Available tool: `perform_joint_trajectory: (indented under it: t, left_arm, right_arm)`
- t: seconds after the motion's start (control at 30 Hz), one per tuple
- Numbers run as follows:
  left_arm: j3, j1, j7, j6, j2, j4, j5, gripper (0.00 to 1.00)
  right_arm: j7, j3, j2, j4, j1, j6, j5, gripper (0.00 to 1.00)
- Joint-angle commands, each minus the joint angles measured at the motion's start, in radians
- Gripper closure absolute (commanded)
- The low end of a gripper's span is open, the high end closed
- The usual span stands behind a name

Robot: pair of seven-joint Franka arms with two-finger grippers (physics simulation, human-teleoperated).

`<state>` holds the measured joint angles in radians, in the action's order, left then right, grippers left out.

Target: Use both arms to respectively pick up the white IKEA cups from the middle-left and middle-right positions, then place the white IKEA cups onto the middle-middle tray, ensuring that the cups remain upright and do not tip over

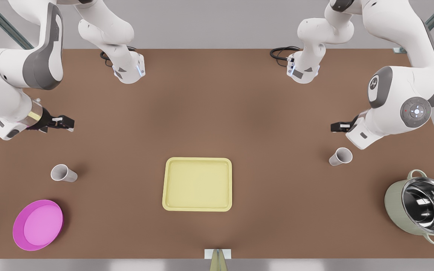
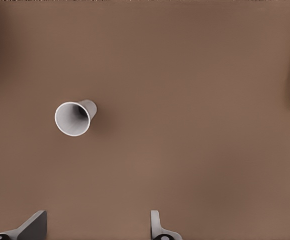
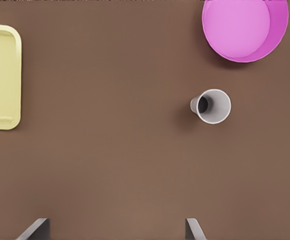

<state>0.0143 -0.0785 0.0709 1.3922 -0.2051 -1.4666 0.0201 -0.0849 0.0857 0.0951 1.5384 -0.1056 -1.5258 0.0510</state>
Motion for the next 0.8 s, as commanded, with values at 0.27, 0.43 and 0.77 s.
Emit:
perform_joint_trajectory:
  t: [0.27, 0.43, 0.77]
  left_arm:
    - [-0.132, 0.095, -0.109, 0.524, -0.102, -0.310, -0.003, 0.00]
    - [-0.132, 0.141, -0.109, 0.691, -0.148, -0.388, -0.003, 0.00]
    - [-0.132, 0.190, -0.108, 0.789, -0.232, -0.492, -0.003, 0.01]
  right_arm:
    - [-0.108, -0.024, 0.400, -0.179, -0.167, -0.139, 0.004, 0.00]
    - [-0.116, -0.026, 0.560, -0.257, -0.236, -0.287, -0.002, 0.00]
    - [-0.197, -0.032, 0.617, -0.093, -0.289, -0.634, 0.033, 0.00]
